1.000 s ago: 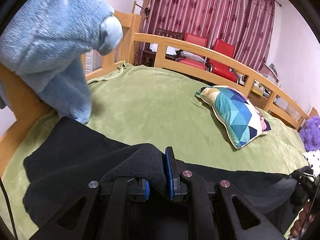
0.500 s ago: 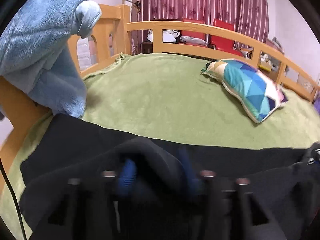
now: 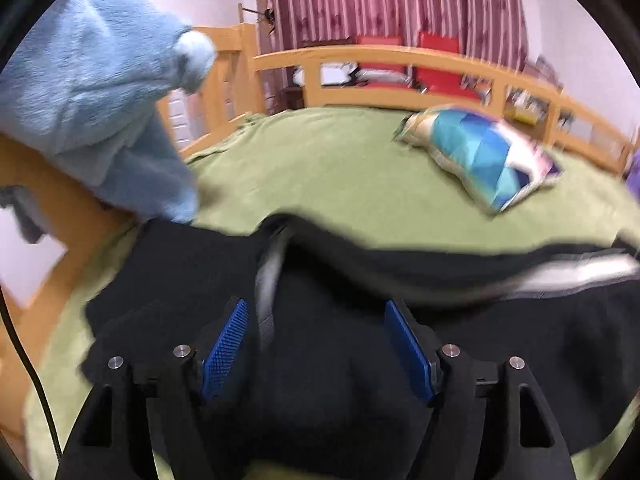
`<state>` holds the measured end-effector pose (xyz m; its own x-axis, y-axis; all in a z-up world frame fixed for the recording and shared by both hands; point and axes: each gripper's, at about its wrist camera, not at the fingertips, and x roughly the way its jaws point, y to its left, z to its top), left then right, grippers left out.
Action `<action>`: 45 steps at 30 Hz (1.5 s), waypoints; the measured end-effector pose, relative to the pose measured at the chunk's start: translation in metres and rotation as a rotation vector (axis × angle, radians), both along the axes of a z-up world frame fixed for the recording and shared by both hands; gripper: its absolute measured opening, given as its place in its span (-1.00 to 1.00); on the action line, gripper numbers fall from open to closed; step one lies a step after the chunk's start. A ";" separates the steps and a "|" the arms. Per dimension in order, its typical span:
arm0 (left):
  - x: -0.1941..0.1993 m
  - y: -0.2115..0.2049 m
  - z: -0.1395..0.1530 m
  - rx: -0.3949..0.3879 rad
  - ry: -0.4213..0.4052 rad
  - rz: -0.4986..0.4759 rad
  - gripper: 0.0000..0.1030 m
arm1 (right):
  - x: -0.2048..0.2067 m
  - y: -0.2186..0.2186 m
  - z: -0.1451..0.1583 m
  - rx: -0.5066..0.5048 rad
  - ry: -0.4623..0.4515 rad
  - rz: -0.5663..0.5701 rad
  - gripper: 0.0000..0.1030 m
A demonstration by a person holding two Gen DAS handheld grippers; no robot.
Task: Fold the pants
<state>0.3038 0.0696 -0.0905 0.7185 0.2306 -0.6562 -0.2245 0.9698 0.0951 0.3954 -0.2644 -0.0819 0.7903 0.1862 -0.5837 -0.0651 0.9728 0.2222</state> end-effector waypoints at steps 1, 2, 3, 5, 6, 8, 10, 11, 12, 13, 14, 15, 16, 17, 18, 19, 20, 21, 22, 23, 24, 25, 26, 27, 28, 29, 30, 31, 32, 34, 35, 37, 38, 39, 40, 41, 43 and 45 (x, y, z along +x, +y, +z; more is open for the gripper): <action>-0.009 0.005 -0.004 -0.006 0.019 0.009 0.35 | -0.001 -0.002 0.001 0.014 0.003 -0.001 0.15; -0.017 0.010 -0.008 -0.029 0.035 0.008 0.35 | -0.002 -0.002 0.002 0.022 0.006 -0.002 0.15; -0.026 0.014 -0.011 -0.059 0.049 0.004 0.35 | -0.004 -0.003 0.003 0.033 0.014 -0.002 0.15; -0.046 0.021 -0.017 -0.108 0.070 0.011 0.35 | -0.011 -0.003 0.005 0.049 0.021 0.000 0.15; -0.053 0.022 -0.020 -0.125 0.073 0.011 0.35 | -0.017 -0.003 0.005 0.046 0.029 0.002 0.15; -0.069 0.020 -0.027 -0.169 0.083 -0.009 0.35 | -0.034 -0.004 0.002 0.024 0.053 0.008 0.15; -0.081 0.016 -0.036 -0.220 0.097 -0.022 0.35 | -0.056 -0.009 -0.004 -0.028 0.095 -0.003 0.15; -0.086 0.013 -0.040 -0.244 0.102 -0.029 0.35 | -0.064 -0.011 -0.006 -0.045 0.106 -0.006 0.15; -0.090 0.011 -0.044 -0.269 0.109 -0.036 0.35 | -0.079 -0.018 -0.011 -0.069 0.125 -0.017 0.15; -0.093 0.010 -0.048 -0.287 0.121 -0.040 0.35 | -0.095 -0.026 -0.016 -0.083 0.146 -0.039 0.15; -0.096 0.007 -0.051 -0.295 0.131 -0.040 0.35 | -0.111 -0.036 -0.021 -0.084 0.161 -0.063 0.15; -0.100 0.006 -0.053 -0.302 0.135 -0.039 0.35 | -0.125 -0.047 -0.027 -0.077 0.178 -0.088 0.15; -0.105 0.006 -0.055 -0.311 0.135 -0.038 0.35 | -0.138 -0.057 -0.032 -0.065 0.193 -0.110 0.15; -0.109 0.007 -0.056 -0.320 0.131 -0.039 0.35 | -0.147 -0.065 -0.036 -0.055 0.203 -0.123 0.15; -0.113 0.008 -0.057 -0.333 0.126 -0.041 0.35 | -0.159 -0.076 -0.040 -0.040 0.213 -0.138 0.15; -0.115 0.008 -0.058 -0.342 0.125 -0.043 0.35 | -0.171 -0.087 -0.044 -0.022 0.216 -0.154 0.15; -0.115 0.008 -0.059 -0.352 0.126 -0.046 0.35 | -0.178 -0.096 -0.047 -0.009 0.218 -0.166 0.15; -0.115 0.008 -0.061 -0.364 0.129 -0.049 0.35 | -0.181 -0.104 -0.051 0.005 0.225 -0.180 0.15; -0.114 0.009 -0.063 -0.378 0.134 -0.050 0.35 | -0.182 -0.109 -0.053 0.017 0.230 -0.189 0.15; -0.115 0.009 -0.065 -0.389 0.137 -0.051 0.35 | -0.182 -0.119 -0.058 0.053 0.236 -0.203 0.15; -0.114 0.009 -0.066 -0.400 0.138 -0.051 0.35 | -0.179 -0.123 -0.062 0.081 0.238 -0.211 0.15; -0.114 0.010 -0.067 -0.412 0.133 -0.051 0.35 | -0.176 -0.128 -0.066 0.113 0.243 -0.225 0.15; -0.113 0.010 -0.067 -0.420 0.126 -0.052 0.35 | -0.172 -0.134 -0.073 0.162 0.254 -0.242 0.15; -0.110 0.010 -0.068 -0.425 0.121 -0.051 0.35 | -0.169 -0.138 -0.077 0.196 0.263 -0.251 0.15; -0.106 0.010 -0.069 -0.427 0.121 -0.048 0.35 | -0.165 -0.141 -0.082 0.229 0.275 -0.265 0.15; -0.102 0.011 -0.072 -0.432 0.125 -0.043 0.35 | -0.160 -0.143 -0.086 0.259 0.284 -0.281 0.15; -0.097 0.012 -0.074 -0.443 0.130 -0.040 0.35 | -0.154 -0.145 -0.092 0.291 0.284 -0.292 0.15; -0.094 0.012 -0.077 -0.454 0.132 -0.039 0.35 | -0.149 -0.145 -0.095 0.306 0.287 -0.297 0.15; -0.089 0.013 -0.080 -0.475 0.135 -0.038 0.35 | -0.142 -0.145 -0.099 0.319 0.291 -0.301 0.15; -0.081 0.015 -0.086 -0.508 0.138 -0.035 0.35 | -0.133 -0.145 -0.104 0.339 0.294 -0.306 0.15; -0.075 0.015 -0.089 -0.525 0.142 -0.034 0.35 | -0.126 -0.144 -0.107 0.348 0.298 -0.306 0.15; -0.062 0.017 -0.095 -0.555 0.144 -0.024 0.34 | -0.112 -0.143 -0.112 0.355 0.302 -0.310 0.16; -0.058 0.018 -0.096 -0.564 0.136 -0.021 0.34 | -0.104 -0.142 -0.113 0.349 0.301 -0.314 0.18; -0.053 0.019 -0.096 -0.576 0.128 -0.018 0.34 | -0.099 -0.142 -0.113 0.341 0.297 -0.316 0.18; -0.048 0.021 -0.097 -0.591 0.125 -0.012 0.34 | -0.095 -0.142 -0.114 0.335 0.293 -0.319 0.18; -0.044 0.023 -0.099 -0.608 0.124 0.000 0.34 | -0.090 -0.142 -0.114 0.331 0.290 -0.323 0.18; -0.034 0.028 -0.100 -0.649 0.110 0.029 0.34 | -0.081 -0.145 -0.116 0.347 0.278 -0.335 0.18; -0.024 0.031 -0.102 -0.676 0.107 0.043 0.32 | -0.073 -0.148 -0.117 0.362 0.267 -0.347 0.19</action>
<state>0.2796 0.1006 -0.1921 0.6410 -0.2278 -0.7330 -0.2875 0.8141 -0.5045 0.3223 -0.4120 -0.1989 0.6746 0.1669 -0.7191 0.3493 0.7859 0.5102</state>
